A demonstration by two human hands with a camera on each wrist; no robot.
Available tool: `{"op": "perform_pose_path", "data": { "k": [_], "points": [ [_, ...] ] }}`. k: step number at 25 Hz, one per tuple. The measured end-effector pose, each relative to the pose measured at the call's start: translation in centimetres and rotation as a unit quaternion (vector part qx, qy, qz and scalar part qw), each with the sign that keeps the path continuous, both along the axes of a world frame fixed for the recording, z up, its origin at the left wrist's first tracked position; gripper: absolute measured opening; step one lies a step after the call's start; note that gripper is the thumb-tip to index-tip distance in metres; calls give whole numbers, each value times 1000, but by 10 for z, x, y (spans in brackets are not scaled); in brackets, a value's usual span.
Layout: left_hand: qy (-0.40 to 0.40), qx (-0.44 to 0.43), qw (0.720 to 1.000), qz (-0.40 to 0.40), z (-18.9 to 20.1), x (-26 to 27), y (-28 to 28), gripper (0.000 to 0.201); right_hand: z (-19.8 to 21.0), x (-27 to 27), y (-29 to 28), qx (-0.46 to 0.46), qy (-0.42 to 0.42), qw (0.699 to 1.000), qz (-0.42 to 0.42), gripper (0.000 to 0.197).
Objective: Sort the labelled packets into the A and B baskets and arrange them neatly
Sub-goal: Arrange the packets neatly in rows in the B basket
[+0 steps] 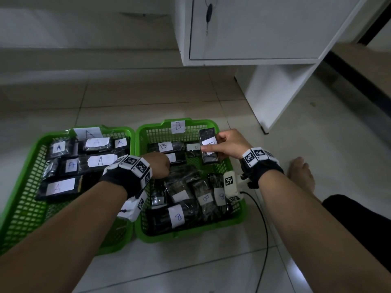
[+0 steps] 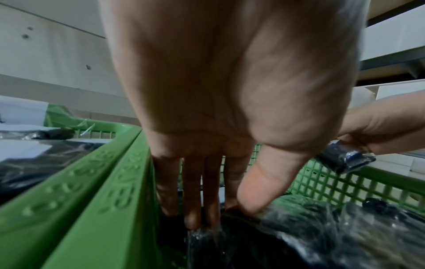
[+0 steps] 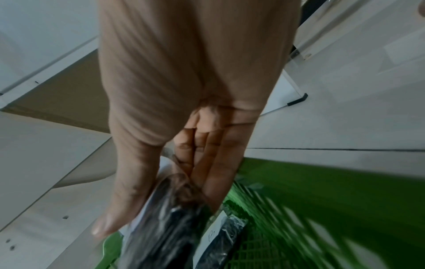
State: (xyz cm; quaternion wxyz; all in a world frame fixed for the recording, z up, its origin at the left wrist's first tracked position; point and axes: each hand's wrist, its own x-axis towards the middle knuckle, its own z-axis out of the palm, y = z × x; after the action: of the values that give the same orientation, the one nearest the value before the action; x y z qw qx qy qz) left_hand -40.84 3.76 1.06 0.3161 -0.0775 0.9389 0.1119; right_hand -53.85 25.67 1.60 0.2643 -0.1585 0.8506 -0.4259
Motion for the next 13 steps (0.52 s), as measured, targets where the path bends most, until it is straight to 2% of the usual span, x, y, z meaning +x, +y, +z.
{"op": "perform_pose_path", "data": {
  "k": [2,5,7,10,13],
  "points": [
    [-3,5,1000,3,1,2,2,23,-1,1,-1,4,3,1000,-3,48],
    [-16,7,1000,0,2,5,7,40,-2,-1,-1,4,-5,1000,-13,49],
    [-20,19,1000,-5,0,6,10,44,-3,-3,-1,4,-15,1000,-19,48],
    [9,70,997,9,-1,8,9,39,0,-3,-1,-9,-49,998,-33,35],
    [49,89,995,-3,-2,12,3,50,5,-4,1,-41,-93,994,-45,32]
  ]
}}
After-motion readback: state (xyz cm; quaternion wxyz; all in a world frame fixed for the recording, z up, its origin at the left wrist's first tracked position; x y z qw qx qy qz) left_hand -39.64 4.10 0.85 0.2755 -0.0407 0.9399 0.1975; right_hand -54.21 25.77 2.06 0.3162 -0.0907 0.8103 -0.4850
